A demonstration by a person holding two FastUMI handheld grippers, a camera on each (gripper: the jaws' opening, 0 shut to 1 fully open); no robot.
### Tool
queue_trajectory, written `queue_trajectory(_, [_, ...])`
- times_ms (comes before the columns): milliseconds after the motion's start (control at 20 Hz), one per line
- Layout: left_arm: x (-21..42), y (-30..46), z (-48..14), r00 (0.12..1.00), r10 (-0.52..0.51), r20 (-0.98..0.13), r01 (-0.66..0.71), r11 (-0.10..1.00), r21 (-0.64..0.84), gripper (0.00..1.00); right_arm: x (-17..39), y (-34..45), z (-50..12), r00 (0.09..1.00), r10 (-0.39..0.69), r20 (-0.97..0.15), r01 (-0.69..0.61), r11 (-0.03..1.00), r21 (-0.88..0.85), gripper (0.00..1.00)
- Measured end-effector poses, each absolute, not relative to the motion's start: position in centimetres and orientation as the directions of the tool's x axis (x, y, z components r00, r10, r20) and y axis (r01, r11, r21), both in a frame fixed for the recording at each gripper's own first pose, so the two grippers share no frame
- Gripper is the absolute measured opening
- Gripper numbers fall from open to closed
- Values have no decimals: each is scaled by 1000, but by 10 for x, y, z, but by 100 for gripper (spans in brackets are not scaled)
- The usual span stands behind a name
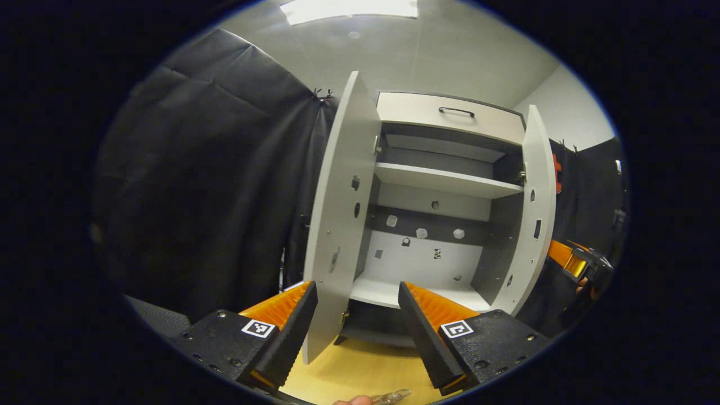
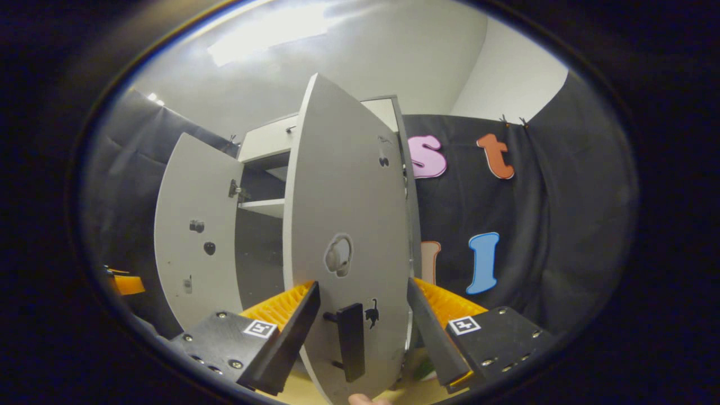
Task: Grasp the bottle in the cabinet with the left hand and place it on the coaster, then close the right door with the right hand and the left door with the left hand.
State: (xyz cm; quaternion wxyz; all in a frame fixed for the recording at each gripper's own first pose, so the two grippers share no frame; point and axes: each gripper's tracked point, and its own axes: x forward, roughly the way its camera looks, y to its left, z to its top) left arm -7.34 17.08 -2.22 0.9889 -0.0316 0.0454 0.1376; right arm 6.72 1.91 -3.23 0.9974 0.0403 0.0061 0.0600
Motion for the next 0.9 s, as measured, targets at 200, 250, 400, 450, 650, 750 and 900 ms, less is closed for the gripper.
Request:
queue_trajectory(200, [-75,207,-23,939,329,-97,-334,942,-38,91,78,63,-30,981,195,5,-195,978,73,92])
queue_trajectory(250, [-74,215,-24,935,341,-98,-346,938,-36,92,79,75,-32,976,216,1,-215,974,72,97])
queue_trajectory(400, [-72,242,-23,921,378,-92,-382,924,-30,92,83,98,-31,972,233,14,-233,970,62,95])
queue_trajectory(450, [-72,250,-24,917,387,-93,-391,920,-30,91,83,103,-31,972,236,19,-236,970,59,95])
queue_trajectory(650, [-60,285,-34,901,422,-103,-427,903,-34,92,86,121,-34,968,249,26,-250,967,55,95])
queue_trajectory(750, [-49,300,-38,892,439,-103,-444,895,-28,92,87,124,-36,969,244,25,-245,968,47,93])
queue_trajectory(900, [-34,322,-39,883,460,-95,-464,886,-19,89,88,126,-35,973,229,38,-230,973,23,95])
